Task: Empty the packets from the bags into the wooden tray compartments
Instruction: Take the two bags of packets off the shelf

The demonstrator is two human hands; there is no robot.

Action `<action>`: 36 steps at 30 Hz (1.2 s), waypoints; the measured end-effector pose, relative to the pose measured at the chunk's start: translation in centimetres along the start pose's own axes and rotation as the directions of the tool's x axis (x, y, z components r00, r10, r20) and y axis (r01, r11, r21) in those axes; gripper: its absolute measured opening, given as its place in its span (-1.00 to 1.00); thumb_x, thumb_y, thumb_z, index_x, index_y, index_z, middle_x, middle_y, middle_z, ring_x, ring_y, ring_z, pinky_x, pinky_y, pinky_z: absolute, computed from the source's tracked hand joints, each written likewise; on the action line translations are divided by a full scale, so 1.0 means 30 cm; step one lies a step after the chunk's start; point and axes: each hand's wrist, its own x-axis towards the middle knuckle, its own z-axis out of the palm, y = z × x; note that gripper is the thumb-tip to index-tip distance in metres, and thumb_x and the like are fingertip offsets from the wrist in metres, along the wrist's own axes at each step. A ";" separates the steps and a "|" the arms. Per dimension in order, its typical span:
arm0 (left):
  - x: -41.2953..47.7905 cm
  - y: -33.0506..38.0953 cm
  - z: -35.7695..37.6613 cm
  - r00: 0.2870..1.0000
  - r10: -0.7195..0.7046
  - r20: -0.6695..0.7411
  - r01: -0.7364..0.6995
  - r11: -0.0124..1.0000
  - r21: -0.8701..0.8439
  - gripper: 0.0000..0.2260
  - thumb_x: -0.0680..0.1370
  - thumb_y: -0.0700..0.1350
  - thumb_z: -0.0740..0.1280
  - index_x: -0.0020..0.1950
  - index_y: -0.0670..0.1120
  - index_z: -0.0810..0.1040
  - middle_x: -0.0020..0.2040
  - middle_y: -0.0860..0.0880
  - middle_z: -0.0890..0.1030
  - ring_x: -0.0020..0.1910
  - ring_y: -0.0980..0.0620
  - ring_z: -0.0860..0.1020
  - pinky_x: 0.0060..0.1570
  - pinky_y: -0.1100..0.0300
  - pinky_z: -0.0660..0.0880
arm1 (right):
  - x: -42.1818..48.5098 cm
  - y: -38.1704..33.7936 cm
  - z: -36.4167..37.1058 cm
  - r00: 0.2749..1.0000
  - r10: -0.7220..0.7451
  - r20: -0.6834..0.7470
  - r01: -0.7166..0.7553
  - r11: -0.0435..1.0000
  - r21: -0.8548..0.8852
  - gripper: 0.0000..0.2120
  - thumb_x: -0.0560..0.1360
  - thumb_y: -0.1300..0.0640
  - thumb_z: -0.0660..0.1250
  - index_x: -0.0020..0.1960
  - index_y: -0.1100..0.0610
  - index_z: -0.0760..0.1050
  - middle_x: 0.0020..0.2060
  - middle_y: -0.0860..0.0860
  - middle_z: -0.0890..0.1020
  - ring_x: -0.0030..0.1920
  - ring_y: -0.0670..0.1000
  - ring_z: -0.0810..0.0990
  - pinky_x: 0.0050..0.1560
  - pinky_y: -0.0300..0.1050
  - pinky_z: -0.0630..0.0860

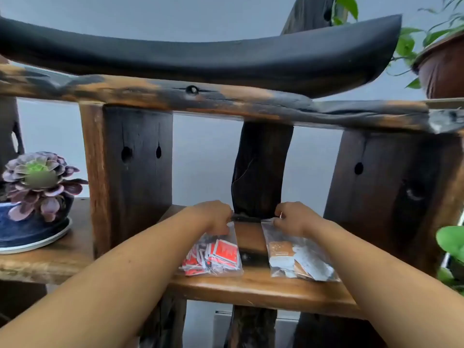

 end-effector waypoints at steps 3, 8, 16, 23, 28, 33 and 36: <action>0.050 -0.016 0.033 0.999 -0.016 -0.028 0.014 0.999 -0.048 -0.66 0.58 0.01 0.29 0.33 -0.06 0.51 0.23 -0.11 0.59 0.14 -0.11 0.58 0.17 0.02 0.51 | 0.036 0.027 0.032 0.999 -0.010 -0.053 0.009 1.000 -0.030 -0.76 0.56 -0.10 0.25 0.05 0.05 0.54 0.03 0.06 0.65 -0.03 0.08 0.58 -0.05 -0.06 0.51; 0.098 -0.043 0.103 0.990 0.006 -0.140 -0.016 0.997 -0.070 -0.64 0.61 0.15 0.20 0.22 -0.06 0.56 0.14 -0.12 0.57 0.12 -0.12 0.56 0.07 0.05 0.47 | 0.065 0.049 0.064 0.998 0.031 -0.059 -0.033 0.999 -0.020 -0.65 0.56 -0.17 0.22 0.13 0.07 0.55 0.03 0.05 0.65 -0.02 0.07 0.60 -0.01 -0.04 0.56; 0.105 -0.062 0.148 0.966 -0.027 -0.259 0.000 0.995 -0.103 -0.62 0.62 0.19 0.15 0.09 -0.08 0.56 0.04 -0.11 0.63 -0.02 -0.07 0.59 -0.06 0.08 0.49 | 0.039 0.073 0.083 0.995 0.003 -0.102 -0.003 1.000 0.003 -0.67 0.58 -0.18 0.15 -0.15 0.04 0.47 -0.15 0.05 0.63 -0.15 0.08 0.56 -0.15 -0.03 0.50; -0.018 -0.071 0.032 0.959 -0.079 -0.271 0.025 0.980 -0.196 -0.66 0.59 0.19 0.23 -0.12 -0.08 0.46 -0.16 -0.04 0.54 -0.17 -0.07 0.52 -0.16 0.07 0.47 | -0.065 0.024 -0.036 0.973 0.016 -0.229 0.004 0.997 0.083 -0.59 0.60 -0.17 0.16 -0.36 -0.03 0.37 -0.37 -0.04 0.53 -0.30 0.00 0.55 -0.27 -0.07 0.47; -0.179 -0.063 -0.159 0.951 -0.079 -0.298 0.002 0.968 -0.251 -0.58 0.55 0.20 0.29 -0.33 -0.08 0.40 -0.33 -0.04 0.47 -0.28 -0.07 0.47 -0.33 0.11 0.32 | -0.170 -0.072 -0.227 0.960 -0.035 -0.276 0.062 0.994 0.090 -0.47 0.55 -0.30 0.19 -0.44 0.03 0.29 -0.47 -0.03 0.42 -0.37 0.02 0.46 -0.34 -0.04 0.34; -0.440 -0.021 -0.298 0.933 -0.084 -0.350 0.002 0.974 -0.227 -0.53 0.56 0.21 0.29 -0.36 -0.13 0.39 -0.40 -0.07 0.46 -0.35 -0.08 0.45 -0.35 0.09 0.29 | -0.309 -0.178 -0.326 0.945 -0.136 -0.296 0.159 0.986 0.055 -0.40 0.52 -0.36 0.18 -0.43 0.11 0.32 -0.48 0.04 0.48 -0.34 0.12 0.52 -0.36 -0.04 0.34; -0.628 -0.003 -0.330 0.933 -0.140 -0.332 0.074 0.977 -0.202 -0.53 0.56 0.23 0.27 -0.32 -0.15 0.49 -0.37 -0.07 0.51 -0.36 -0.04 0.48 -0.33 0.09 0.35 | -0.405 -0.250 -0.341 0.928 -0.214 -0.306 0.250 0.965 0.081 -0.39 0.53 -0.35 0.18 -0.44 0.12 0.35 -0.48 0.06 0.51 -0.37 0.10 0.53 -0.36 -0.03 0.39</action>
